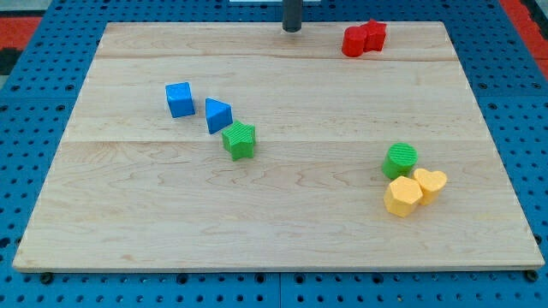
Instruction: Keep arm at center top of the table
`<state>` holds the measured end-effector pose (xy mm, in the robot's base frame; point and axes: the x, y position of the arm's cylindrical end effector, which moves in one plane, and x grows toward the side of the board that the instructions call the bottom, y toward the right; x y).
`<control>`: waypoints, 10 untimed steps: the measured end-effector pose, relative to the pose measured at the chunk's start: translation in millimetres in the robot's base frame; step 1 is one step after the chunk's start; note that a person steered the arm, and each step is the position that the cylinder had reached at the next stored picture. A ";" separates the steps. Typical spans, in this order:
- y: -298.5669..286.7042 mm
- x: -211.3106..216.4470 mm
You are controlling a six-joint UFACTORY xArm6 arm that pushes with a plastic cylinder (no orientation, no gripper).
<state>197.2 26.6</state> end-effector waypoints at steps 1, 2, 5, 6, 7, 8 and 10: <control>-0.7 -4.0; 0.1 0.6; 13.4 -0.4; 13.4 -0.4; 14.5 -0.4; 14.6 -1.0; 15.0 -4.0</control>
<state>193.2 41.6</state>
